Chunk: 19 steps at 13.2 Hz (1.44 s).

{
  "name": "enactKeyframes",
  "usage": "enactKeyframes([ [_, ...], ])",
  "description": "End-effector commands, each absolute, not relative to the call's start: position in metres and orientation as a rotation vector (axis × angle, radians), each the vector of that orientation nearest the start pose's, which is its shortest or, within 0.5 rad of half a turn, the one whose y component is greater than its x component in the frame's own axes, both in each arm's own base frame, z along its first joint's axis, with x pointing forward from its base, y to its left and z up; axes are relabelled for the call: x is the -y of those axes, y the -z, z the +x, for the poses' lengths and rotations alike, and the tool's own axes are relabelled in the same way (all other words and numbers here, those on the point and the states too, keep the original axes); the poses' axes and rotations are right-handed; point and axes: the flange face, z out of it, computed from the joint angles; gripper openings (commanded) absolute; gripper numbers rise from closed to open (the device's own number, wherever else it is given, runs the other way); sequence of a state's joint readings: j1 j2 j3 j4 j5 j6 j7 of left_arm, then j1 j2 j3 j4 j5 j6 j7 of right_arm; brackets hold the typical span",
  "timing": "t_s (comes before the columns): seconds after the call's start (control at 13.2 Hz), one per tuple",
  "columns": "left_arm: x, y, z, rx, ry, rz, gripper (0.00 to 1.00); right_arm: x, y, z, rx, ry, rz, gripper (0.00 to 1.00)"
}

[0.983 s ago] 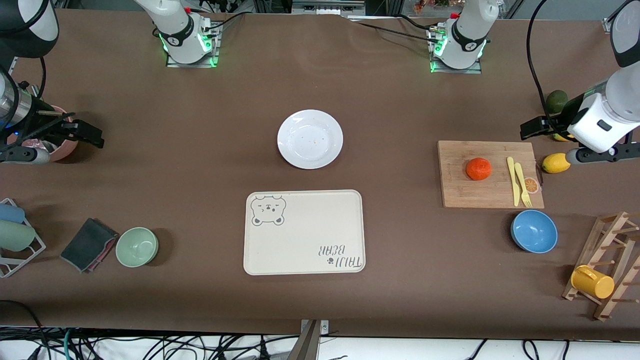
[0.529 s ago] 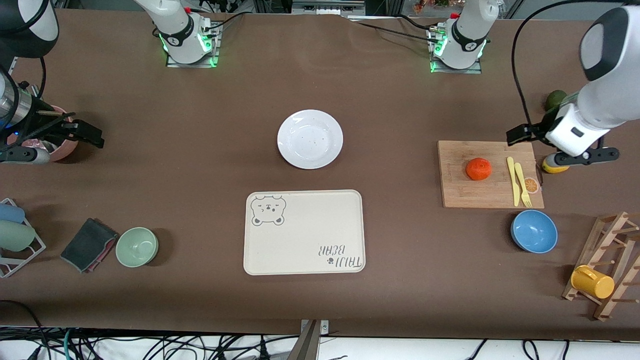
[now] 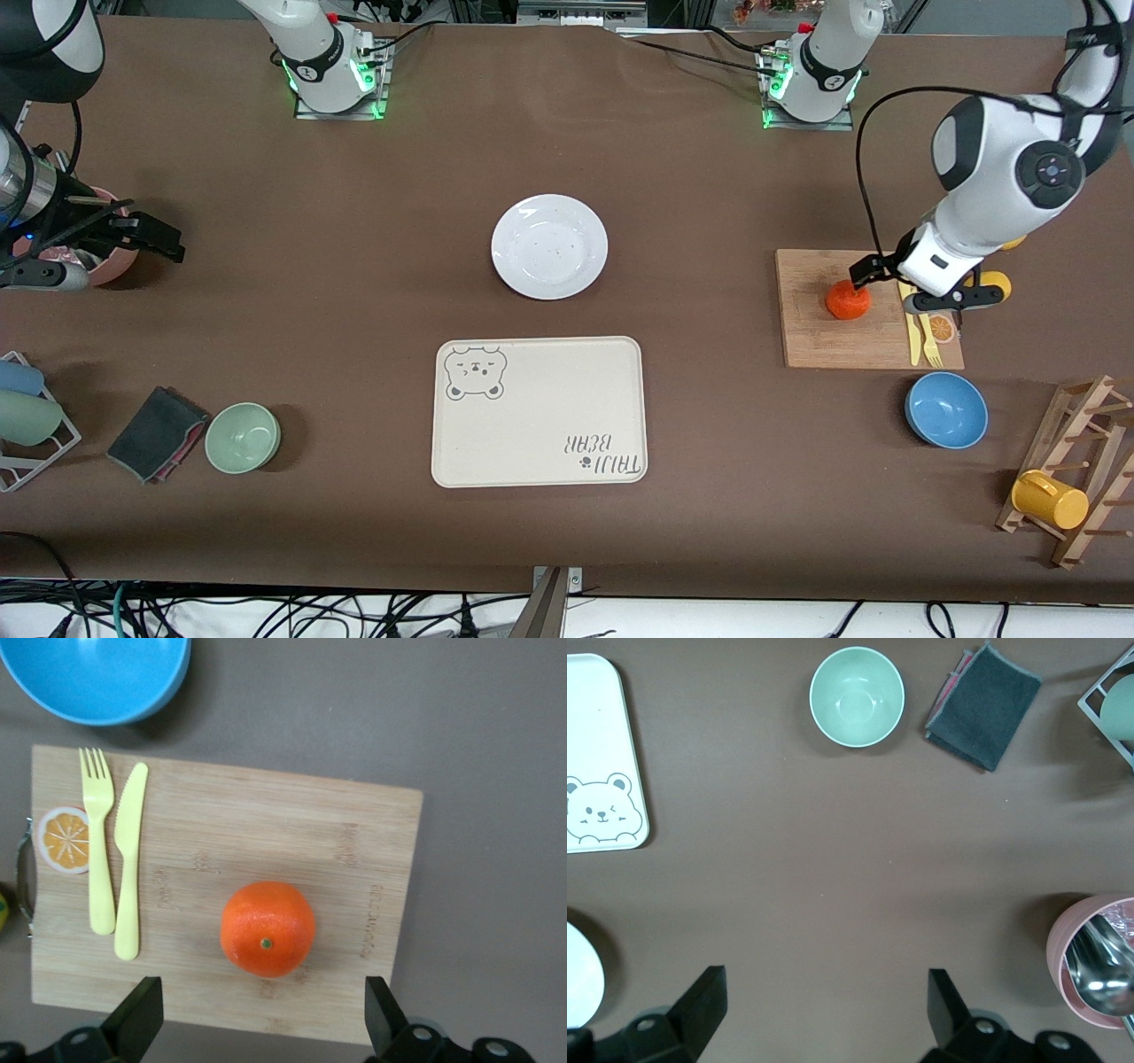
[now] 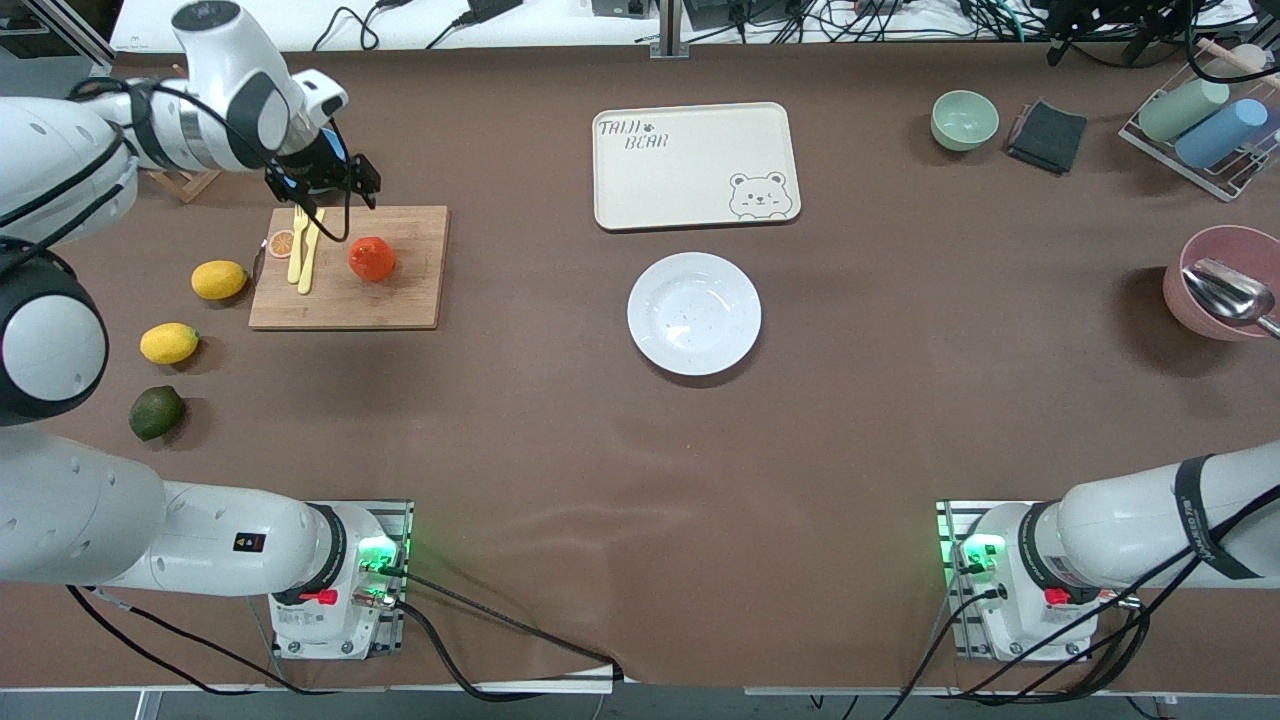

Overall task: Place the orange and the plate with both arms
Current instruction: 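Reach the left gripper down over the orange on the cutting board, then close the left gripper on the orange and lift it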

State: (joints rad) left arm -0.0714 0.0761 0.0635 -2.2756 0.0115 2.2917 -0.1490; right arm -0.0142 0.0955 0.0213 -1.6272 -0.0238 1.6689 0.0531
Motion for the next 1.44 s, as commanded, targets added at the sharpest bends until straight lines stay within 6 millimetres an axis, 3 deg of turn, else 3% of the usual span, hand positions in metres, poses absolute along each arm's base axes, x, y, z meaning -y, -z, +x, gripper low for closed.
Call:
enactKeyframes([
  [0.0,0.001,-0.292,0.519,0.223,-0.086,-3.13,1.0,-0.001,-0.553,0.583,-0.051,-0.087,-3.15,1.0],
  [0.23,-0.005,-0.259,0.524,0.239,-0.069,-3.125,1.0,-0.001,-0.552,0.583,-0.051,-0.089,-3.15,1.0],
  [0.53,-0.004,-0.23,0.523,0.24,-0.109,-3.12,1.0,-0.001,-0.552,0.583,-0.051,-0.091,-3.15,1.0],
  [0.91,-0.005,-0.208,0.518,0.242,-0.144,-3.114,1.0,-0.001,-0.552,0.583,-0.051,-0.089,-3.15,1.0],
  [0.98,-0.005,-0.208,0.519,0.242,-0.144,-3.114,0.96,-0.001,-0.552,0.583,-0.051,-0.089,-3.15,1.0],
  [1.13,-0.005,-0.207,0.518,0.218,-0.149,-3.116,0.35,-0.001,-0.552,0.583,-0.051,-0.089,-3.15,1.0],
  [1.21,-0.005,-0.207,0.517,0.171,-0.154,-3.12,0.14,-0.001,-0.552,0.583,-0.049,-0.091,-3.15,1.0],
  [1.29,-0.004,-0.208,0.518,0.144,-0.152,-3.122,0.01,-0.001,-0.552,0.583,-0.049,-0.091,-3.15,1.0],
  [1.36,-0.004,-0.214,0.52,0.147,-0.133,-3.124,0.0,-0.001,-0.552,0.583,-0.049,-0.091,-3.15,1.0],
])
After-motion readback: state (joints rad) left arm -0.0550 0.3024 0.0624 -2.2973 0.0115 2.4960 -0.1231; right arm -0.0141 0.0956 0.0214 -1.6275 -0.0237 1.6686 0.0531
